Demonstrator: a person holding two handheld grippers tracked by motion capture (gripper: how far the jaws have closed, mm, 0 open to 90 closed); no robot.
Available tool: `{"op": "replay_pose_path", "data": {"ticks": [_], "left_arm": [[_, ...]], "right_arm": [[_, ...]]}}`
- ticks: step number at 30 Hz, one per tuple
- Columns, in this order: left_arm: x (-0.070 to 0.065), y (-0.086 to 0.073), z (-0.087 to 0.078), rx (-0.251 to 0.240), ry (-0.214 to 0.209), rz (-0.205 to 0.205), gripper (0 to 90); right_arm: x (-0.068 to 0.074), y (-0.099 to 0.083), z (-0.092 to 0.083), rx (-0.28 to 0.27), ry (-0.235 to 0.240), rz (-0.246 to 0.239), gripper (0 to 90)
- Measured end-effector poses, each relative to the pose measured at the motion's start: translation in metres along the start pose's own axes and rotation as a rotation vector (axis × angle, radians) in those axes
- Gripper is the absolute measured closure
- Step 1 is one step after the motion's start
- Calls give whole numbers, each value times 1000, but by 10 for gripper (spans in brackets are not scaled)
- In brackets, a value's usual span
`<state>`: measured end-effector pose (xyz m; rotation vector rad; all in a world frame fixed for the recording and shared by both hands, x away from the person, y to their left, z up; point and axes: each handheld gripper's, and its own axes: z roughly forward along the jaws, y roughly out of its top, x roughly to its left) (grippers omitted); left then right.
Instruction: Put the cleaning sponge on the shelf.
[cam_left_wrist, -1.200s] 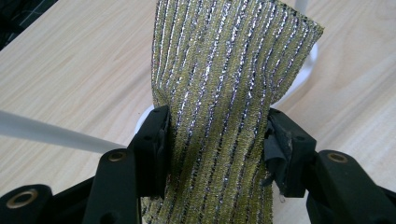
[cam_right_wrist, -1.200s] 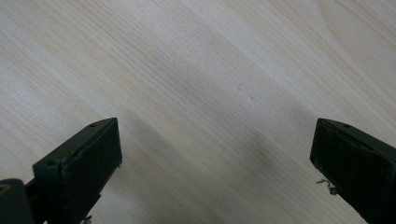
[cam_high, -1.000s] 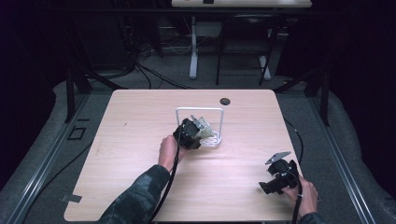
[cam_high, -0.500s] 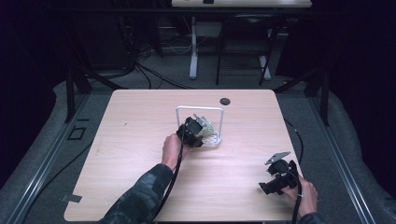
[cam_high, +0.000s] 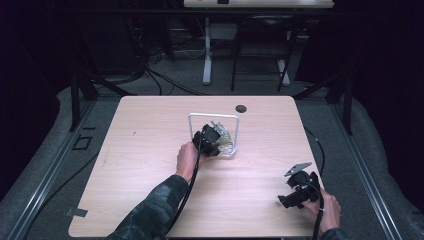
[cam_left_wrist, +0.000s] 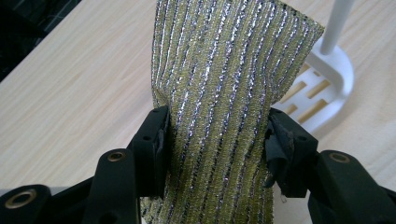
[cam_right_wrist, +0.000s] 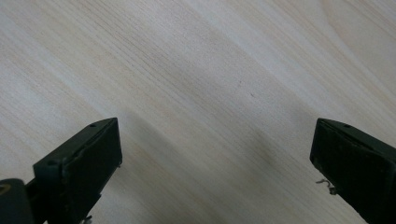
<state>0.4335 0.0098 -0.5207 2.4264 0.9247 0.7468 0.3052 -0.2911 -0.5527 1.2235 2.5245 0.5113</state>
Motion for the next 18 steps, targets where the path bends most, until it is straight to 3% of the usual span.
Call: {"op": "replay_pose_path", "data": {"ticks": [7, 18], "left_arm": [[0, 1, 1, -10, 23, 9, 459], [-4, 0, 18, 30, -10, 8, 416]], "right_arm": [[0, 0, 0, 1, -2, -5, 16], [0, 0, -1, 1, -3, -9, 19]]}}
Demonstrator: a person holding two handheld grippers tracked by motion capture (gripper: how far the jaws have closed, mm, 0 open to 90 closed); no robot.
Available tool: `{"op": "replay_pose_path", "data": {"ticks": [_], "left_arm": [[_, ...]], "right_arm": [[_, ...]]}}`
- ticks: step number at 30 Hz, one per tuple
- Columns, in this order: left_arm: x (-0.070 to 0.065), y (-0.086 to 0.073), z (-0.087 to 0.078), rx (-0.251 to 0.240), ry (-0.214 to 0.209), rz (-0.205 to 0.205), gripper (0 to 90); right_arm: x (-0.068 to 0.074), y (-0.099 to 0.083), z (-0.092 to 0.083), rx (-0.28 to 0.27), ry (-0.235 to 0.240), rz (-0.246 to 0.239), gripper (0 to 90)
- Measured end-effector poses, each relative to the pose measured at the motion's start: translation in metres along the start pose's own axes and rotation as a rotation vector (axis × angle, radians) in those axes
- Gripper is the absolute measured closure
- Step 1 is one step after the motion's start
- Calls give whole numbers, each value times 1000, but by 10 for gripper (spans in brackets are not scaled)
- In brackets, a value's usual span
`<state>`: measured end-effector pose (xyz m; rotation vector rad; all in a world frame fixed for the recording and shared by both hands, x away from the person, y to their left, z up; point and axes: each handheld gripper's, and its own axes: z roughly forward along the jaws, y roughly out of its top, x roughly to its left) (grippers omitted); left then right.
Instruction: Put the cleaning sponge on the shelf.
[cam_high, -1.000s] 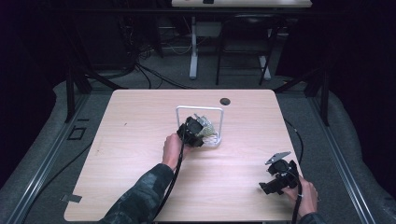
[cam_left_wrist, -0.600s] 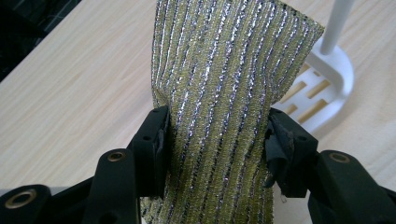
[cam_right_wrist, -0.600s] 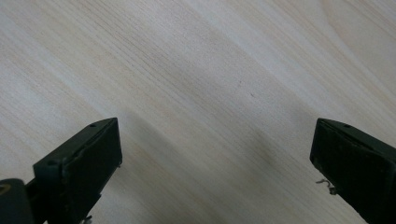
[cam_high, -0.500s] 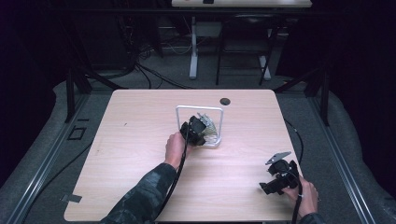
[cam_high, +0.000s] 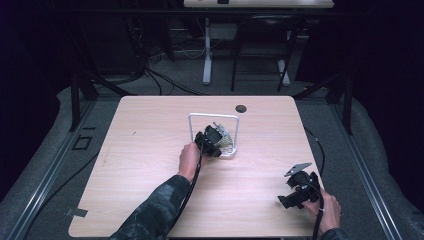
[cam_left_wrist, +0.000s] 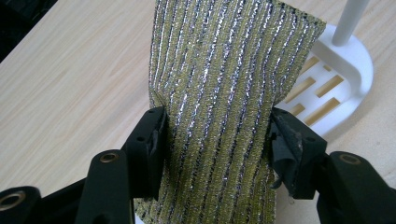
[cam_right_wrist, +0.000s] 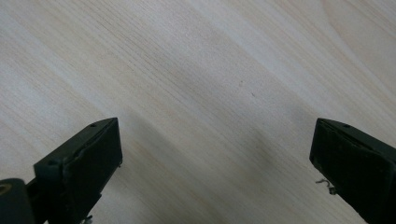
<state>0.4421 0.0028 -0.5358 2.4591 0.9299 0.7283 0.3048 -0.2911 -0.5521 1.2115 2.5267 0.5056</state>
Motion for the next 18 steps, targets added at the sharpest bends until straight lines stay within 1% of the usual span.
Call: {"op": "replay_pose_path", "data": {"ticks": [3, 4, 6, 8, 13, 18], "left_arm": [[-1, 0, 3, 19, -3, 7, 396], [-2, 0, 5, 23, -8, 5, 383], [-4, 0, 7, 33, -9, 13, 356], [-5, 0, 7, 31, -7, 20, 331], [-5, 0, 8, 30, -22, 12, 263], [-5, 0, 6, 23, -25, 6, 203]], "right_arm": [[0, 0, 0, -3, 0, 1, 20], [1, 0, 0, -4, -1, 1, 20], [1, 1, 0, -3, 3, 2, 20], [2, 1, 0, -2, 3, 2, 20], [1, 0, 0, -1, 4, 3, 21], [2, 1, 0, -5, 4, 2, 21]]}}
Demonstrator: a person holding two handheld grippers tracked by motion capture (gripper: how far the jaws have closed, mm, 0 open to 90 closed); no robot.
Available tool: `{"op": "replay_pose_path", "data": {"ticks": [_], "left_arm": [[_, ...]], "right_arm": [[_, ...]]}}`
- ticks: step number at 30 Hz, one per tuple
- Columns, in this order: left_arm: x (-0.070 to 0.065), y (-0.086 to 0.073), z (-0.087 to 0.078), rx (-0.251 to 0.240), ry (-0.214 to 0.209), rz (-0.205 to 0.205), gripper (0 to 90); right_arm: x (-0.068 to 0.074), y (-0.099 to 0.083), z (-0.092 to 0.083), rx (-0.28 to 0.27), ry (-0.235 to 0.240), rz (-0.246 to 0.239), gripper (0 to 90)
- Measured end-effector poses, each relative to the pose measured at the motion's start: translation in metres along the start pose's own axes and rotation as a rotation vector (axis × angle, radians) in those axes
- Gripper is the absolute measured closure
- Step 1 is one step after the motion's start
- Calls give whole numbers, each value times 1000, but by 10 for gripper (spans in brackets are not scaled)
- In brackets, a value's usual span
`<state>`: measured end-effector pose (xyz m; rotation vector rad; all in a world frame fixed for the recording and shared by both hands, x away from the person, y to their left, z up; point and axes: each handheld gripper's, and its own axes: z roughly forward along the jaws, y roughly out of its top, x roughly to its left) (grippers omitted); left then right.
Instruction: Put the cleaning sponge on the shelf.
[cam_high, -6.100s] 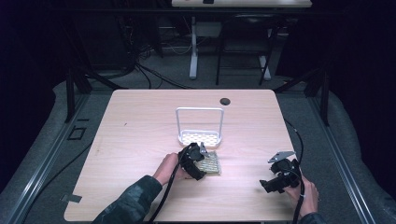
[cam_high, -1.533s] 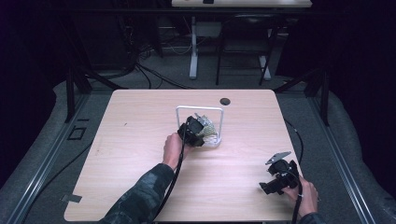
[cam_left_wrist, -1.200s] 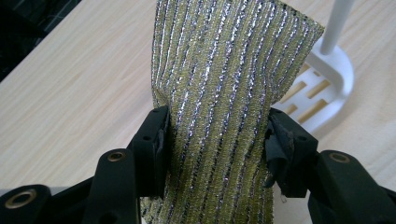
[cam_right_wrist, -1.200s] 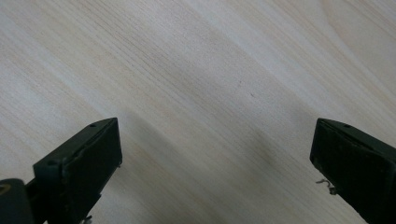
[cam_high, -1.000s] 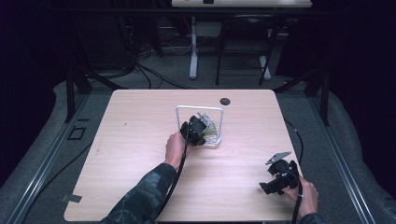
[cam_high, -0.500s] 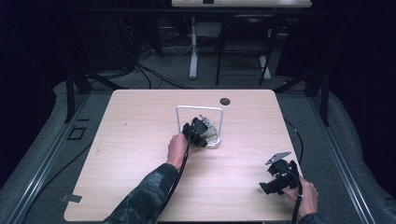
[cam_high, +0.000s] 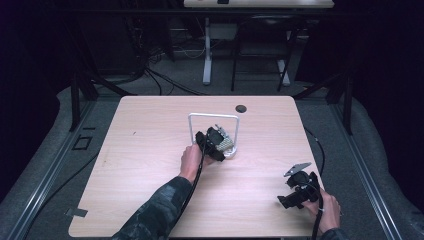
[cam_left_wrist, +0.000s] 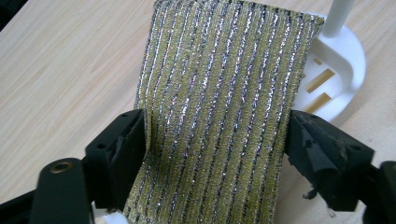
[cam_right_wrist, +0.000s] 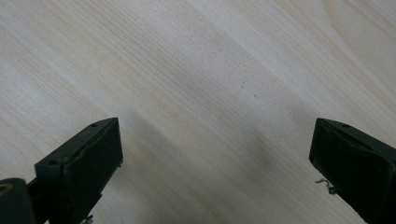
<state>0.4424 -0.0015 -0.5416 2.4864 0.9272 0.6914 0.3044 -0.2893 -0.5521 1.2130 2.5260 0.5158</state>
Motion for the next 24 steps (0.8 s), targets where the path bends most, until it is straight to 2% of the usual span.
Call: {"op": "replay_pose_path", "data": {"ticks": [10, 14, 24], "left_arm": [[0, 1, -12, -21, -12, 5, 143], [-1, 2, -20, -20, -44, 23, 130], [2, -5, -44, -26, -103, 35, 87]], "right_arm": [[0, 0, 0, 6, 3, 2, 22], [0, 0, 0, 0, 2, 6, 21], [0, 0, 0, 8, 2, 3, 23]]}}
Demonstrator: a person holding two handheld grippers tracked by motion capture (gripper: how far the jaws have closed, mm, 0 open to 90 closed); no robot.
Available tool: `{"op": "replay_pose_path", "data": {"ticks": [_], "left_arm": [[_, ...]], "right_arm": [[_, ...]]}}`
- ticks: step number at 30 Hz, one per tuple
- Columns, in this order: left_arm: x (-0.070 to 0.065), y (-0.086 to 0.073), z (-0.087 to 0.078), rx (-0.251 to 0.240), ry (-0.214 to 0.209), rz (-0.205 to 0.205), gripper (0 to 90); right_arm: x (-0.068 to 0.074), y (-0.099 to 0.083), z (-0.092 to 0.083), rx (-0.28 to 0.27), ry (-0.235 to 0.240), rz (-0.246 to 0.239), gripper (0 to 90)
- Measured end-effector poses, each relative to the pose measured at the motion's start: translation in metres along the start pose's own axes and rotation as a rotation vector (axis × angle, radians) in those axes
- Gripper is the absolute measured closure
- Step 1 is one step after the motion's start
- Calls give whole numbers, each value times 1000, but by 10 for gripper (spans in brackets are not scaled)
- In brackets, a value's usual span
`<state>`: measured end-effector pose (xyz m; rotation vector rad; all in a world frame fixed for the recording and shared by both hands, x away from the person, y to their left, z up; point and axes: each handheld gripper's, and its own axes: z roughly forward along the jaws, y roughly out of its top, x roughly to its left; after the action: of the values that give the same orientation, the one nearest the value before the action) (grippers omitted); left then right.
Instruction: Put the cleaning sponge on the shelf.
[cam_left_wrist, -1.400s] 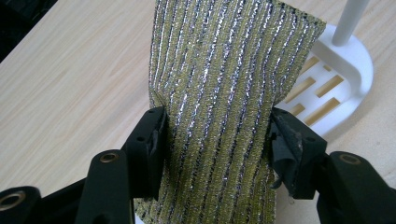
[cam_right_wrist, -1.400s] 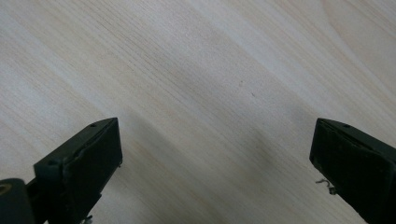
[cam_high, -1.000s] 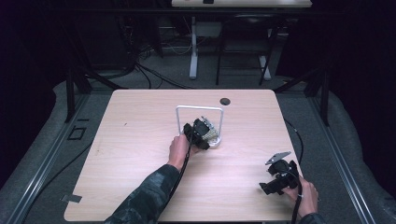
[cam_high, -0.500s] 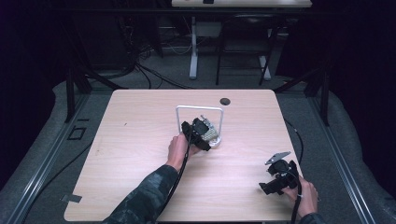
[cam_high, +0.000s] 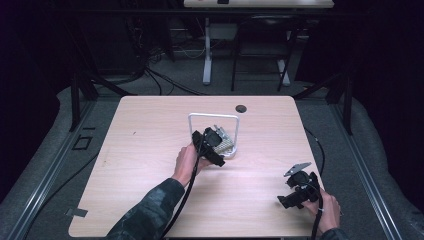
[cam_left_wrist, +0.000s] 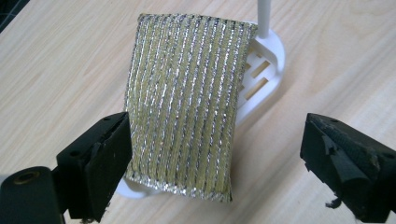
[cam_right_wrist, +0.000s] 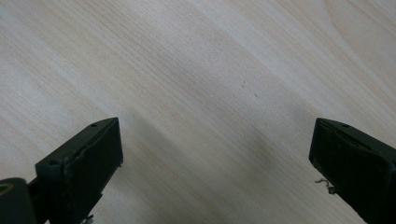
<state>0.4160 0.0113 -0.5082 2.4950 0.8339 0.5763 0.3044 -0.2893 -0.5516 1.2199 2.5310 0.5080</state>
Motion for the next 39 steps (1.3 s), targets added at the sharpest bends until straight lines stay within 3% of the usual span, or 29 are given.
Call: {"op": "replay_pose_path", "data": {"ticks": [9, 17, 20, 29, 33, 39], "left_arm": [[7, -13, -25, -12, -51, -9, 57], [13, -32, -49, -21, -53, -6, 32], [15, -42, -57, -37, -60, -24, 27], [23, -79, -74, -13, -70, -54, 1], [28, -97, -84, -22, -62, -95, 1], [27, -123, -93, -24, -46, -116, 2]], "right_arm": [[0, 0, 0, -2, 1, 4, 22], [0, 0, -1, 6, -9, 2, 39], [0, 0, 0, 2, -10, 3, 39], [2, 1, -1, 12, -12, -11, 39], [5, 2, -6, -17, -28, -31, 40], [4, 1, -5, -6, -30, -29, 43]]}}
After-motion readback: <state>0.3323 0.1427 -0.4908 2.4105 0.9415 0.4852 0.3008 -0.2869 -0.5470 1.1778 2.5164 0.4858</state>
